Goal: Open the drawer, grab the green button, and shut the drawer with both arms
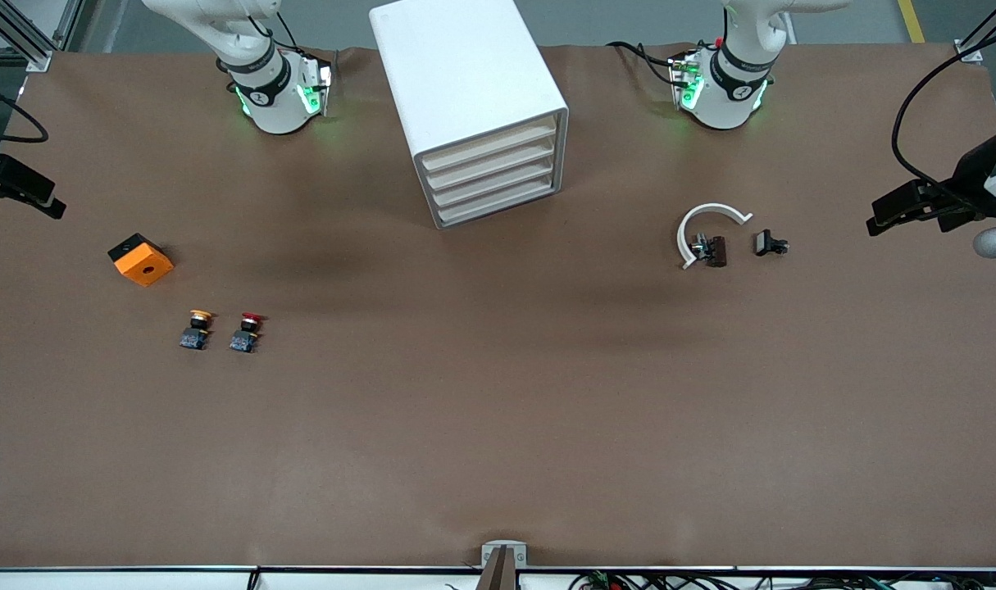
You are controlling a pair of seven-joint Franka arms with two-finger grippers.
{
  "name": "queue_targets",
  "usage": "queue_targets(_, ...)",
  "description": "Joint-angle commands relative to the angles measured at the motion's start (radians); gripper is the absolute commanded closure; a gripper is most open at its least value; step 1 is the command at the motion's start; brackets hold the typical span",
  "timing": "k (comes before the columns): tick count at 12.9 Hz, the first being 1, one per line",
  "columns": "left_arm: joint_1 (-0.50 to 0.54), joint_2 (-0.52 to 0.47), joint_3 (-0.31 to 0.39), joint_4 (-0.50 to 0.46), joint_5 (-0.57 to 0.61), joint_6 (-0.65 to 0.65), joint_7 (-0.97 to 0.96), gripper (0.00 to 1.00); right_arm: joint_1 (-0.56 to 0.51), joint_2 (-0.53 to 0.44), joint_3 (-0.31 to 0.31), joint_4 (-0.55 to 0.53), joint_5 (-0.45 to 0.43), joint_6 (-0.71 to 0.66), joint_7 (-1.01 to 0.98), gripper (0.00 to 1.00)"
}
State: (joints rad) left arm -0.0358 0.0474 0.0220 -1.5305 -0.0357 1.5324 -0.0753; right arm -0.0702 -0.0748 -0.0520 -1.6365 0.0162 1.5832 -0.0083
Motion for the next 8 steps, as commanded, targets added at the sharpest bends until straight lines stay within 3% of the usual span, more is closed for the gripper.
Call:
queue_targets(1, 0.007, 0.014, -0.004, 0.007, 0.01, -0.017, 0.002, 0.0, -0.02, -0.022, 0.015, -0.019, 0.01, 0.001, 0.013, 0.0)
queue_targets(8, -0.016, 0.185, -0.008, -0.022, 0.011, 0.037, -0.004, 0.0, -0.02, -0.022, 0.015, -0.019, 0.01, 0.0, 0.013, 0.0)
